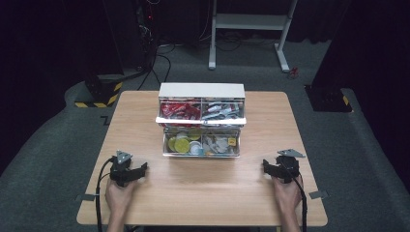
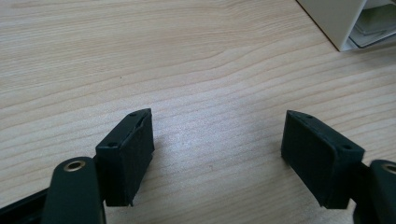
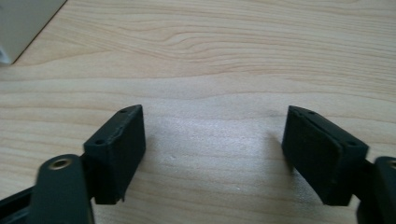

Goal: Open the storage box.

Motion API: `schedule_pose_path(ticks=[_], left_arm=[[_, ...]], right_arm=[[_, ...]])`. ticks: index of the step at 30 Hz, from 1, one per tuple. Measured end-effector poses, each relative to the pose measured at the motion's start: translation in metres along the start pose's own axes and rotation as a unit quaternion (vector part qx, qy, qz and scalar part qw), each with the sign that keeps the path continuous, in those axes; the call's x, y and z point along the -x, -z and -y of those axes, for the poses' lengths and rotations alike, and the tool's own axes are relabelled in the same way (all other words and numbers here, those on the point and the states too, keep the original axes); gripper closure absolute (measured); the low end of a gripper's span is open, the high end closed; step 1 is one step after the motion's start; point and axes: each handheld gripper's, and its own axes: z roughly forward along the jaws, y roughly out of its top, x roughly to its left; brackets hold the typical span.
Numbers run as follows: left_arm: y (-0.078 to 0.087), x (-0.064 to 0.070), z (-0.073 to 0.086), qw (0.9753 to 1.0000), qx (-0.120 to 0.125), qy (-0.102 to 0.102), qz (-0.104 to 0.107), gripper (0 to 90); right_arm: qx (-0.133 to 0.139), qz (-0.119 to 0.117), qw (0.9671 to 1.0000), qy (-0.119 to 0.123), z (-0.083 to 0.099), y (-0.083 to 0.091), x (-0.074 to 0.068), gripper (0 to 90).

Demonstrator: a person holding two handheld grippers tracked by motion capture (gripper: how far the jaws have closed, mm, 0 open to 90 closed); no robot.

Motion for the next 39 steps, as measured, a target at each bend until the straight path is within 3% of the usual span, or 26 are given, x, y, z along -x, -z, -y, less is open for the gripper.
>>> schedule_pose_path(ticks=[3, 23, 29, 32, 39], left_arm=[[0.0001, 0.0001, 0.0001, 1.0, 0.0, 0.0, 0.0, 25.8], [0.0002, 0.0001, 0.0004, 1.0, 0.002, 0.003, 0.0, 26.1], [0.0001, 0.0, 0.0004, 1.0, 0.001, 0.002, 0.0, 25.6], [-0.0005, 0.001, 0.0001, 1.0, -0.002, -0.003, 0.002, 22.4], [-0.0004, 0.0009, 0.0, 1.0, -0.003, -0.003, 0.003, 21.6]], right_arm=[[-0.005, 0.003, 1.0, -0.001, 0.0007, 0.0001, -0.0006, 13.7], [-0.006, 0.012, 0.9998, -0.012, 0.0029, 0.0023, -0.0016, 13.9], [-0.003, 0.014, 0.9998, -0.017, 0.0034, 0.0035, -0.0009, 18.3], [0.001, 0.016, 0.9997, -0.019, 0.0044, 0.0051, -0.0018, 25.1], [0.007, 0.0, 0.9999, -0.013, 0.0046, 0.007, -0.003, 31.8]])
